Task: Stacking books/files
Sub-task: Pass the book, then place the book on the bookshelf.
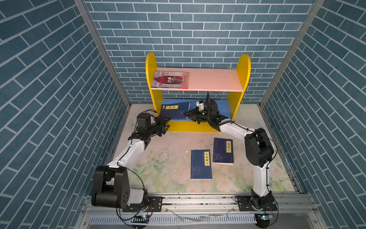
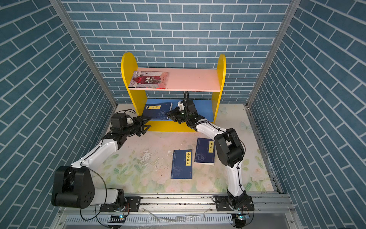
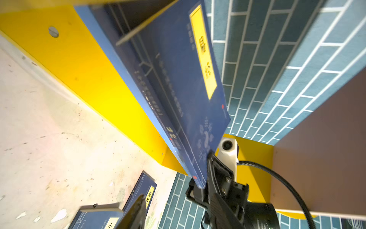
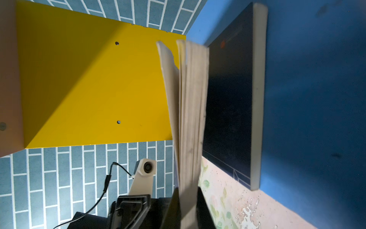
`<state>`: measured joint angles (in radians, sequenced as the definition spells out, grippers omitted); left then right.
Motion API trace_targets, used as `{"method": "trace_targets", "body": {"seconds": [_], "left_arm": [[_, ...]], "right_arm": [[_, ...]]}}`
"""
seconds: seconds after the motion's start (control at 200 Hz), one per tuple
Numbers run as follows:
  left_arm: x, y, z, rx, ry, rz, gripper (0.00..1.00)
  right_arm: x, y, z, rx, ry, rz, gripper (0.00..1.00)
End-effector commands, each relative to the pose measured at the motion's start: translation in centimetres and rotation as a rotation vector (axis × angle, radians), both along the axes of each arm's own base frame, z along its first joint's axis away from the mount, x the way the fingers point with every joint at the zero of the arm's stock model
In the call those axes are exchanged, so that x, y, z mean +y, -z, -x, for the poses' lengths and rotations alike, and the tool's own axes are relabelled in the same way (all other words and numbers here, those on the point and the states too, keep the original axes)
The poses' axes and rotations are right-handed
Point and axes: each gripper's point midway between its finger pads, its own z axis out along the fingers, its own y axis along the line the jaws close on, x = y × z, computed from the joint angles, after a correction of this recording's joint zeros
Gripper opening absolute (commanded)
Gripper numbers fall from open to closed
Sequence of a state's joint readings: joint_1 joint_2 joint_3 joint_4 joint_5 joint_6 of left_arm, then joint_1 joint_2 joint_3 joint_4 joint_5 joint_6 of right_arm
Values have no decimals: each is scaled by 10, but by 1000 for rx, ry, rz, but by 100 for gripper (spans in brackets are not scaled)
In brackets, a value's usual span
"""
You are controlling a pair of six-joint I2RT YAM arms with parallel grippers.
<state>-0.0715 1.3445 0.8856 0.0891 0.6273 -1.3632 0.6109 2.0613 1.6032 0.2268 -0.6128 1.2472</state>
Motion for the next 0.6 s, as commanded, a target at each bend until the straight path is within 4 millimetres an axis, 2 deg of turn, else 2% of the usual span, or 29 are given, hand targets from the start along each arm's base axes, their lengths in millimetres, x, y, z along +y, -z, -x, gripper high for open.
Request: {"method": "trace_targets", "body": {"seconds": [0.0, 0.215, 0.425, 0.595], "left_arm": [[15, 11, 20, 35, 35, -41, 54], [42, 4, 18, 1, -36, 12, 54], [57, -16, 8, -53, -88, 33, 54], [62, -21, 5, -70, -108, 40, 55]], "right_arm": [[1, -4, -2, -57, -71, 35, 7], [-3, 2, -13, -55, -72, 59, 7], [-13, 6, -25, -52, -19, 49, 7], [-11, 7, -29, -53, -19, 26, 7]]}}
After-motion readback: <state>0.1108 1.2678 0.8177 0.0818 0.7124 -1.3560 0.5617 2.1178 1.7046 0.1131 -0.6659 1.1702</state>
